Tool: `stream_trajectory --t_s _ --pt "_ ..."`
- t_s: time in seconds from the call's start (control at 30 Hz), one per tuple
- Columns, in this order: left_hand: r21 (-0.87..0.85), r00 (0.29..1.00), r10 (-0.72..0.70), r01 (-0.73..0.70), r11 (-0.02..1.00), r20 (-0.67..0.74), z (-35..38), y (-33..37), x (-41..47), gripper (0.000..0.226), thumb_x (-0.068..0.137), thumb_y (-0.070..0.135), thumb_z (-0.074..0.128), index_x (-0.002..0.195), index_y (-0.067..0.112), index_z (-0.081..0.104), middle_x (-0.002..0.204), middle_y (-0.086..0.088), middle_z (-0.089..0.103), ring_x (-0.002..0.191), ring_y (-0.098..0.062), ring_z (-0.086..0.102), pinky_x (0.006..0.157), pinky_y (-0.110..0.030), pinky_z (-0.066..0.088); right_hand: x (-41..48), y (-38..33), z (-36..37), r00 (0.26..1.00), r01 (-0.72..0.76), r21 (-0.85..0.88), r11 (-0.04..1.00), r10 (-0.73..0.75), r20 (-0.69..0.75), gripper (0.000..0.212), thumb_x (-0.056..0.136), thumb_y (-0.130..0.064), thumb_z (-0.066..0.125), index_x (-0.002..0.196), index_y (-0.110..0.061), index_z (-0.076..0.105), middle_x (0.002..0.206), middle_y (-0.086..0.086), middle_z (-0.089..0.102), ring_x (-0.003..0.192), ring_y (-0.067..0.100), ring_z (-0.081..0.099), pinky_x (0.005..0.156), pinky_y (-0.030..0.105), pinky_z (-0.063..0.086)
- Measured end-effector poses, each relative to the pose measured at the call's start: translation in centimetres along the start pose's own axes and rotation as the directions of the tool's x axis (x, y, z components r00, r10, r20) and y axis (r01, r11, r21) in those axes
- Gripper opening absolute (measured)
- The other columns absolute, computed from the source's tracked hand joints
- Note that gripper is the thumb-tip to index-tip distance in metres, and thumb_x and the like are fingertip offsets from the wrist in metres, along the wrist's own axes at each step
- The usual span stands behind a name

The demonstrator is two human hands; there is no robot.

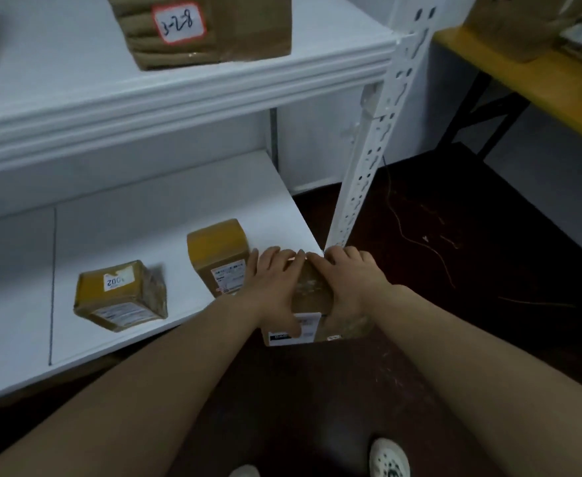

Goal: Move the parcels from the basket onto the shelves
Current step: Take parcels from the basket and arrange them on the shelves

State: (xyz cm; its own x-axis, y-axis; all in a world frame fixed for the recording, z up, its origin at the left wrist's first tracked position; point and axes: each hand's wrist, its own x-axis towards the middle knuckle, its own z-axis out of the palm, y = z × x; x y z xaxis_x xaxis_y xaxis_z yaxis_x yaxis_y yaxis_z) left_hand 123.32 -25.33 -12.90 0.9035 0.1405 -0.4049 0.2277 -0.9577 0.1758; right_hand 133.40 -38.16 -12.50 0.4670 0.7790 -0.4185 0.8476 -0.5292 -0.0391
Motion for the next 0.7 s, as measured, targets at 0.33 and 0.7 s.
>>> stream_trajectory --t_s 0.33,0.7 --pt "-0.2 0.82 -0.571 0.566 0.8 0.034 3.0 -2.9 5.0 0.104 0.079 0.041 0.066 0.152 0.021 -0.005 0.158 -0.005 -0.01 0.145 -0.03 -0.015 0.117 -0.049 -0.004 10.9 5.3 2.3 0.985 0.129 -0.087 0.988 -0.138 -0.104 0.113 0.065 -0.054 0.078 0.147 -0.012 0.013 0.146 0.006 0.022 0.135 0.027 0.022 0.11 0.042 0.023" --pt "-0.265 0.715 -0.697 0.661 0.702 -0.063 6.9 -6.2 8.2 0.097 0.084 0.033 0.063 0.152 0.019 -0.006 0.158 -0.009 -0.011 0.145 -0.031 -0.013 0.118 -0.05 -0.001 18.3 4.5 6.5 0.978 0.197 -0.054 0.979 -0.2 -0.066 0.124 0.069 -0.047 0.08 0.152 -0.013 -0.005 0.152 0.013 0.012 0.143 0.033 0.008 0.115 0.044 0.018"
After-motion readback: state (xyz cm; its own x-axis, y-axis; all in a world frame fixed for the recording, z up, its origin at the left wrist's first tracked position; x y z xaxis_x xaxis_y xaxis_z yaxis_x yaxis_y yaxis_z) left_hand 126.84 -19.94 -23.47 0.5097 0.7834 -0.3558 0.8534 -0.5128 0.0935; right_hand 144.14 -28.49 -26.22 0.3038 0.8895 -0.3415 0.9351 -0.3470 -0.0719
